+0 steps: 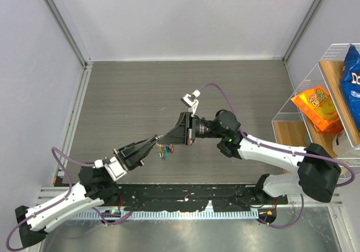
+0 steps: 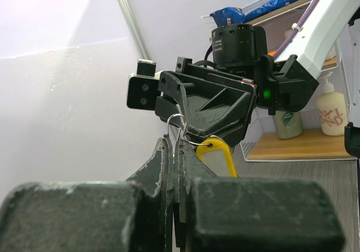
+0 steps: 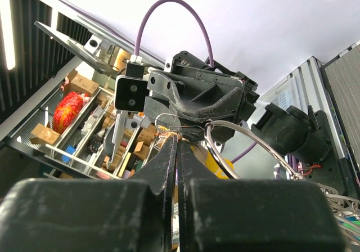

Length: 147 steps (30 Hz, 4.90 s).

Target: Put the keys on the keyring

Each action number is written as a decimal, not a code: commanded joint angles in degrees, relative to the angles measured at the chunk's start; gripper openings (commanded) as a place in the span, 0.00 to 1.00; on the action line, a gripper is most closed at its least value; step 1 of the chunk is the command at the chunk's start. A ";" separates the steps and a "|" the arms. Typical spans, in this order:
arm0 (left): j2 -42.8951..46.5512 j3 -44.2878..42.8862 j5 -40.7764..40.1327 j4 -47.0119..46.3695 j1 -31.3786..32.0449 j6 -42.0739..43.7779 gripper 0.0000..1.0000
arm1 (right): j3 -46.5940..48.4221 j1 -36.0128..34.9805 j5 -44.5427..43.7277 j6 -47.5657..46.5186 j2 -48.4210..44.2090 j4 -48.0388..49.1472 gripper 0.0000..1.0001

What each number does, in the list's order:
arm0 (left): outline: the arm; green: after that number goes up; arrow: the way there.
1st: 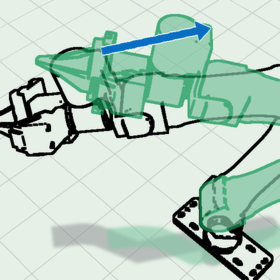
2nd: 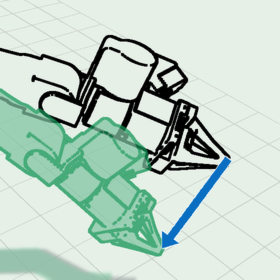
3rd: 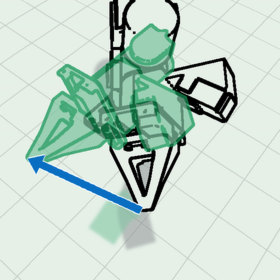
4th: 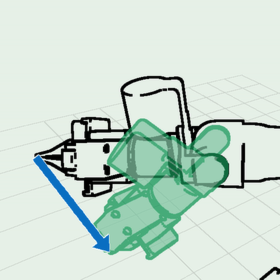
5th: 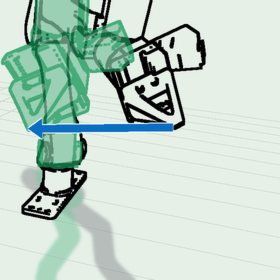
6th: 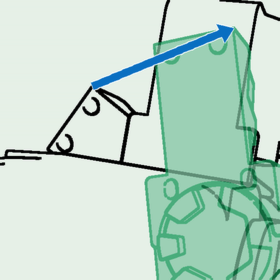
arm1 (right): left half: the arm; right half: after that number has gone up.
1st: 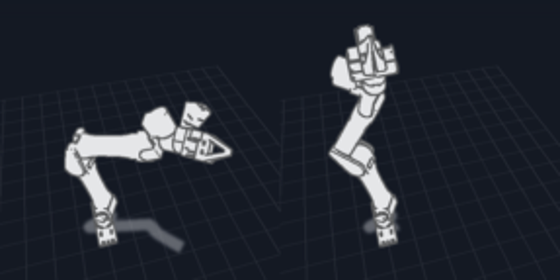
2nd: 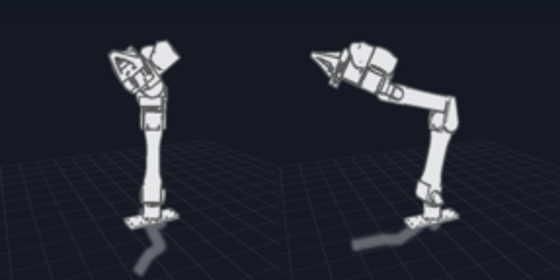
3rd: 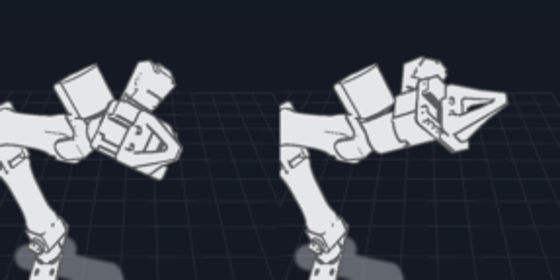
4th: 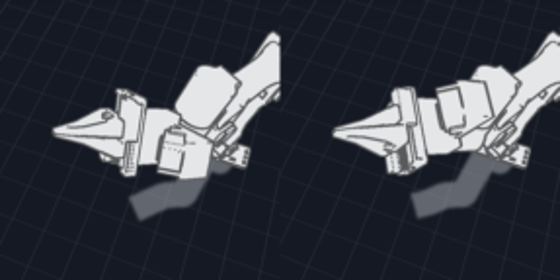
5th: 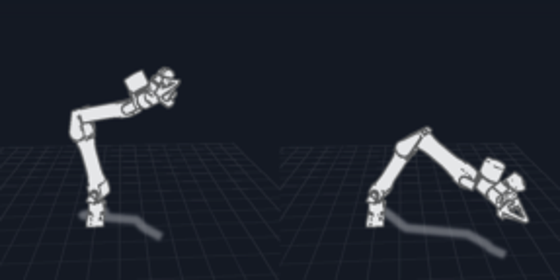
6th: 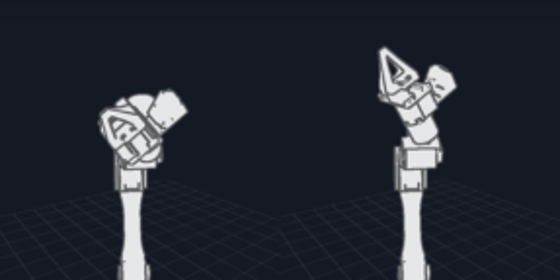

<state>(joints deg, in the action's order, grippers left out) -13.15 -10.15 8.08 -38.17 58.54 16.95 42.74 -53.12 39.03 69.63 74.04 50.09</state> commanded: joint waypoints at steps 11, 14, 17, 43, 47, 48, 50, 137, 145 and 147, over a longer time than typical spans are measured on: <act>1.81 -0.13 3.44 -6.21 0.25 -0.87 0.00 | 0.68 0.56 -1.76 2.97 1.19 7.13 0.06; 1.55 -0.13 3.44 -6.04 0.17 -0.87 0.00 | 1.20 0.48 -1.50 2.80 0.76 7.04 0.06; 1.37 -0.13 3.35 -5.95 0.17 -0.78 0.00 | 1.47 0.48 -1.15 2.88 0.49 7.22 0.06; 0.23 0.40 -0.87 -8.23 0.17 -0.08 0.00 | 3.31 -1.02 0.88 6.23 4.18 11.18 0.06; 0.75 0.66 -0.43 -8.15 0.17 -0.25 0.00 | 3.23 -1.02 0.53 5.87 4.01 10.82 0.06; 0.93 0.75 -0.43 -8.15 0.17 -0.25 0.00 | 3.14 -1.02 0.44 5.87 3.92 10.82 0.06; 1.63 0.84 -0.34 -7.97 0.17 -0.51 0.00 | 2.79 -1.02 0.44 5.87 3.92 10.82 0.06; -1.53 3.38 4.14 -5.60 0.26 0.54 0.00 | 9.38 -1.02 0.00 7.02 1.28 10.83 0.06; -1.09 3.47 3.96 -5.60 0.17 0.45 0.00 | 8.85 -1.11 0.00 6.14 0.67 9.59 0.06; -1.00 3.47 3.97 -5.60 0.17 0.19 0.00 | 8.76 -1.11 -0.09 6.40 0.93 9.77 0.06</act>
<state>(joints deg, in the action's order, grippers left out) -13.34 -7.88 10.55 -45.89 58.50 17.04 48.42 -53.95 41.67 76.20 77.47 54.96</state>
